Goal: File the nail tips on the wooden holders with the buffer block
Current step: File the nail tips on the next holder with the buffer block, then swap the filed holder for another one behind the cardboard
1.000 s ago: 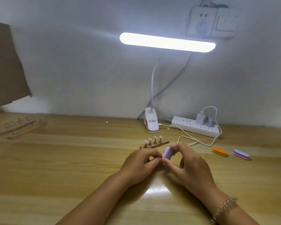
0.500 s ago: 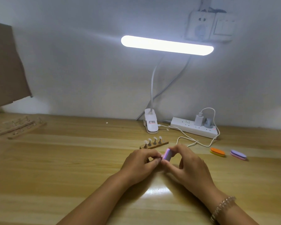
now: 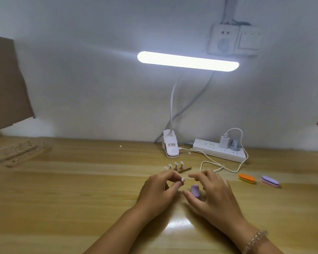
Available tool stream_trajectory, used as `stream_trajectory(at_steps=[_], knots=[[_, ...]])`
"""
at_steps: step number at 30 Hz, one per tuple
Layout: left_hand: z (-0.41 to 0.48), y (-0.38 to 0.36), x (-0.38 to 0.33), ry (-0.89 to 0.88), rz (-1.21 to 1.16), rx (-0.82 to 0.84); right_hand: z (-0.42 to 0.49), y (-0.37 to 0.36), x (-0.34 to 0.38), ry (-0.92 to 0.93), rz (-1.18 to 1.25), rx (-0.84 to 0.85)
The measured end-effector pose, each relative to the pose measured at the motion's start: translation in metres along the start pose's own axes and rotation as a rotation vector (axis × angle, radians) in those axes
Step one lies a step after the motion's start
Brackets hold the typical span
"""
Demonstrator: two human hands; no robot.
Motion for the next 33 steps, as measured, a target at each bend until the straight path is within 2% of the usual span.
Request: stream_trajectory(at_steps=[4,9,13,16,19,23,30,33], knots=[[0.0,0.001,-0.005,-0.051,0.034,-0.027,0.006,0.004,0.007,0.065,0.167,-0.084],[-0.002,0.001,-0.008,-0.05,0.131,-0.114,0.02,0.002,0.006,0.013,0.383,-0.084],[0.002,0.006,-0.008,0.038,0.197,-0.288,0.044,0.004,-0.017,-0.156,0.422,-0.128],[0.007,0.012,-0.003,0.183,0.171,-0.418,0.069,-0.001,-0.044,-0.309,0.379,-0.056],[0.011,0.015,0.006,0.289,0.151,-0.4,0.082,-0.016,-0.056,-0.387,0.437,0.023],[0.016,0.011,0.013,0.324,0.222,-0.311,0.092,-0.031,-0.053,-0.393,0.52,0.088],[0.02,0.007,0.018,0.346,0.239,-0.256,0.098,-0.034,-0.052,-0.269,0.303,0.165],[0.02,0.009,0.018,0.342,0.231,-0.256,0.1,-0.036,-0.055,-0.244,0.108,0.326]])
Point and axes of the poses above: each hand's wrist, its own z-axis towards the middle knuckle, its own y-axis out of the back of the hand, x = y × z, the point moved 2 cm from there along z, towards the middle knuckle, and after that the axes turned 3 degrees about y, right-handed, at the moved point
